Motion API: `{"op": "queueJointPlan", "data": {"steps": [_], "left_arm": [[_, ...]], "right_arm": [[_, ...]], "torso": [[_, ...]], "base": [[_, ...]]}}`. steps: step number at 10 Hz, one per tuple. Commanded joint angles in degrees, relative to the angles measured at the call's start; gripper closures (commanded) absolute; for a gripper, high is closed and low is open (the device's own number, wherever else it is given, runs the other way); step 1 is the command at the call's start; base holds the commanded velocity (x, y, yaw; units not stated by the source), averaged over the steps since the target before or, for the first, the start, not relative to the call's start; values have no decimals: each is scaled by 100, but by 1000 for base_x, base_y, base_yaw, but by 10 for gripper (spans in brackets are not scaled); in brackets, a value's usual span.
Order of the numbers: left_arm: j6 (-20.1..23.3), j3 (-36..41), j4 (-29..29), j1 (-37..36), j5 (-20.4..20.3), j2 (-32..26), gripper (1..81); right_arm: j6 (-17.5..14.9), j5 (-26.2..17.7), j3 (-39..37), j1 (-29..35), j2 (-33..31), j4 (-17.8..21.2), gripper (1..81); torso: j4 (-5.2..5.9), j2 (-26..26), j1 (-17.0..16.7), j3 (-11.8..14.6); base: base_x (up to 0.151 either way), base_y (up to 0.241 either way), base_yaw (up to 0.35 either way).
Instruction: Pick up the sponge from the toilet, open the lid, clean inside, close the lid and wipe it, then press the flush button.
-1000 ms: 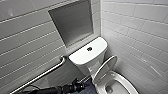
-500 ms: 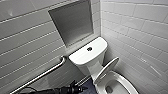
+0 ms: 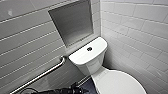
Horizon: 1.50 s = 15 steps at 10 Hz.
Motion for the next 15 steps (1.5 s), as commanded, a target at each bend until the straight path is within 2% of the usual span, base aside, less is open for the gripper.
{"op": "queueJointPlan", "data": {"steps": [1, 2, 4, 6, 8, 10, 12, 14, 15], "left_arm": [[64, 348, 906, 40, 977, -634, 10], [73, 446, 1217, 348, 1095, -865, 10], [90, 534, 1602, 1068, 1034, -1119, 10], [126, 437, 1937, 1762, 1007, -1111, 10], [126, 376, 2193, 2282, 884, -1102, 10], [126, 140, 2659, 2853, 147, -1059, 10], [151, -396, 2702, 3213, 76, -830, 10], [152, -827, 2870, 3583, 32, -602, 10], [160, -1039, 2913, 3750, -117, -488, 10]], "right_arm": [[5, -353, 68, -20, 0, -99, 811], [14, -353, -3, -12, 27, -72, 811], [22, -430, -310, 6, 115, -64, 811], [31, -863, -345, -2, 202, -55, 811], [31, -836, -556, -55, 326, -107, 811], [40, -802, -41, -55, -24, -151, 811], [31, -486, 750, -3, -516, -169, 811], [31, -354, 1560, 146, -966, -178, 811], [49, -187, 1912, 199, -1203, -134, 811]], "torso": [[0, 0, 0, 0], [0, 0, 0, 0], [0, 0, 0, 0], [0, 0, 0, 2], [0, -2, 0, 2], [0, -2, 0, 2], [0, -2, 0, 2], [0, -4, 0, 2], [0, -4, 0, 5]], "base": [[0, 0, 0], [0, 0, 0], [0, 0, 0], [0, 0, 0], [0, 0, 0], [0, 0, 0], [0, 0, 0], [0, 0, 0], [0, 0, 0]]}}
